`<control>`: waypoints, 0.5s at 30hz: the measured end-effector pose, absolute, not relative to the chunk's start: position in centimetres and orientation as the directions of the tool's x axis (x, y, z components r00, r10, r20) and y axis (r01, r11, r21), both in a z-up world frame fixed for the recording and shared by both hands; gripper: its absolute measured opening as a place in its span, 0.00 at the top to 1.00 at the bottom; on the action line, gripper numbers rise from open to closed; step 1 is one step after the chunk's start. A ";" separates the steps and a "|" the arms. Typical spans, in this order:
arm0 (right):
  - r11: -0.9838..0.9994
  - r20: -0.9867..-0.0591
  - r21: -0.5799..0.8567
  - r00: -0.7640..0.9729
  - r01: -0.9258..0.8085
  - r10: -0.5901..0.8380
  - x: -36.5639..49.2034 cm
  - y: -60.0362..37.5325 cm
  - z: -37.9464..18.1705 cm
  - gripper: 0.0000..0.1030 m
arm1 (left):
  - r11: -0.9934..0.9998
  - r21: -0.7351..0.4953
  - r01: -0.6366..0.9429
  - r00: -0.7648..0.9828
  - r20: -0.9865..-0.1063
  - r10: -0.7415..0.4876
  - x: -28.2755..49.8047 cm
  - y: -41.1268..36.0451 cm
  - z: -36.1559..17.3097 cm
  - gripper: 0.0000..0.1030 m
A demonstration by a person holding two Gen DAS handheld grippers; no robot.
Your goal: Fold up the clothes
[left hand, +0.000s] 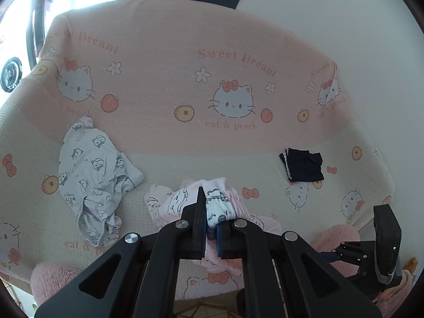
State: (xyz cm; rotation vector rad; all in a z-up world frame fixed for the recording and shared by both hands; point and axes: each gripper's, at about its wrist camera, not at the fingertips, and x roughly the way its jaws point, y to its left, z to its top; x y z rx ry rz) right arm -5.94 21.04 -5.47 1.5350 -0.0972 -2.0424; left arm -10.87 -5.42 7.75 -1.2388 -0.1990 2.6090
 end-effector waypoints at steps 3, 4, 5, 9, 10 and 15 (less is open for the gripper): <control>-0.764 -0.807 0.503 -0.096 0.404 -0.583 -5.2 21.4 -5.6 0.53 | -0.960 -0.224 -0.167 -0.610 -0.742 0.279 -11.1 -5.4 8.1 0.94; -0.800 -0.842 0.422 -0.143 0.427 -0.521 -4.8 21.0 -5.3 0.52 | -0.956 -0.224 -0.188 -0.604 -0.741 0.292 -11.1 -5.0 8.3 0.94; -0.826 -0.862 0.353 -0.191 0.440 -0.470 -4.5 20.8 -4.9 0.51 | -0.951 -0.227 -0.209 -0.601 -0.737 0.308 -10.8 -4.6 8.5 0.94; -0.813 -0.813 0.332 -0.291 0.479 -0.504 -5.0 19.6 -2.7 0.51 | -0.935 -0.235 -0.266 -0.588 -0.729 0.350 -9.6 -2.9 8.4 0.94; -0.810 -0.806 0.311 -0.313 0.496 -0.502 -5.1 18.6 -2.1 0.51 | -0.933 -0.240 -0.268 -0.583 -0.730 0.355 -9.5 -2.6 8.4 0.94; -0.794 -0.755 0.318 -0.368 0.518 -0.542 -6.8 14.7 -0.8 0.51 | -0.930 -0.262 -0.258 -0.578 -0.729 0.366 -8.6 -2.8 8.2 0.94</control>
